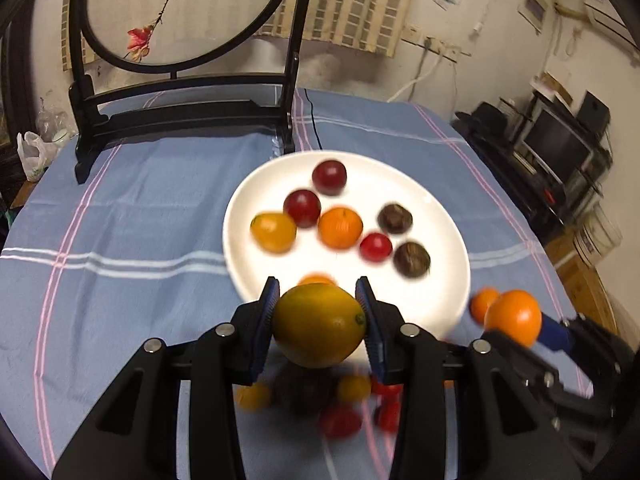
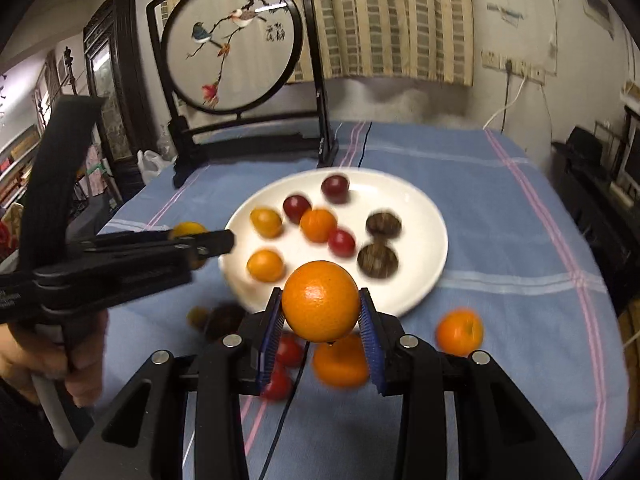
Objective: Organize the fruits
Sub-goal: 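Lower the mandarin and yellow fruit onto the white plate and open both tools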
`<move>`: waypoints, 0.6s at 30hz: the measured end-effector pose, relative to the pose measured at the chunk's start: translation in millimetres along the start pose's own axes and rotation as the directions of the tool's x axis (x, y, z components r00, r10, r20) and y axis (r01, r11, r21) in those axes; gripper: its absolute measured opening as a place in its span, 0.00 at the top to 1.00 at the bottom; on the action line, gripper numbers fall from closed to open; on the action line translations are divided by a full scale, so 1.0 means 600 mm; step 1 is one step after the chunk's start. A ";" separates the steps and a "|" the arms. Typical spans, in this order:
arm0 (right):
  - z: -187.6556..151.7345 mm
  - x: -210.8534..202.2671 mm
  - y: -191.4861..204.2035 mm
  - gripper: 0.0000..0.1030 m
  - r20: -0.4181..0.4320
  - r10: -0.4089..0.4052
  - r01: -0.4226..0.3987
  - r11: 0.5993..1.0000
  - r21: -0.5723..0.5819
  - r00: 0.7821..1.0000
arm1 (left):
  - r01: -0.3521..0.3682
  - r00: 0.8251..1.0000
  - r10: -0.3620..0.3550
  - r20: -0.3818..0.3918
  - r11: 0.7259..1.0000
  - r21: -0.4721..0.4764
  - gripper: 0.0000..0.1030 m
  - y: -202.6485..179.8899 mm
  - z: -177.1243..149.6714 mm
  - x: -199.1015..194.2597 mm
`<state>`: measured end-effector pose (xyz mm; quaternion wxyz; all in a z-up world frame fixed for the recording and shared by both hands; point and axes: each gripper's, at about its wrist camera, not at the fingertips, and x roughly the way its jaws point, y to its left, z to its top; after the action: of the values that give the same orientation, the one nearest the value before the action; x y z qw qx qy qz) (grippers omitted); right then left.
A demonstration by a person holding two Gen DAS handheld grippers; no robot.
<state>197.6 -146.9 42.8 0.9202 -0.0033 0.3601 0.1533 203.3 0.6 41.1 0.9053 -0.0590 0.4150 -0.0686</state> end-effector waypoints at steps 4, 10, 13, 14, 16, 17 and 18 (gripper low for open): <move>-0.001 0.047 -0.023 0.64 -0.015 0.010 -0.009 0.997 0.075 1.000 | -0.037 0.999 0.037 -0.020 0.999 -0.021 0.63 -0.003 0.023 0.050; -0.009 0.087 -0.039 0.63 -0.073 0.047 -0.041 0.996 0.080 0.996 | -0.070 0.996 0.067 -0.065 0.997 -0.037 0.62 -0.002 0.038 0.117; -0.010 0.093 -0.048 0.61 -0.063 0.082 -0.074 0.989 0.129 0.995 | -0.082 0.995 0.080 -0.056 0.996 -0.030 0.62 -0.009 0.045 0.128; -0.012 0.094 -0.052 0.46 -0.057 0.091 -0.082 0.986 0.146 0.994 | -0.079 0.996 0.077 -0.052 0.996 -0.032 0.54 -0.010 0.044 0.127; -0.013 0.087 -0.058 0.34 -0.032 0.102 -0.095 0.980 0.178 0.994 | -0.083 0.996 0.083 -0.020 0.996 -0.025 0.43 -0.013 0.043 0.116; -0.012 0.082 -0.060 0.34 -0.024 0.105 -0.099 0.978 0.182 0.994 | -0.095 0.995 0.095 0.006 0.995 -0.008 0.37 -0.016 0.043 0.106; -0.010 0.078 -0.061 0.34 -0.017 0.105 -0.100 0.978 0.183 0.994 | -0.113 0.993 0.112 0.031 0.994 0.012 0.33 -0.020 0.042 0.095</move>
<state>236.2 -169.3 3.4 0.9026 0.0975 0.3845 0.1670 258.3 -19.7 17.3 0.9144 -0.0306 0.4033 -0.0193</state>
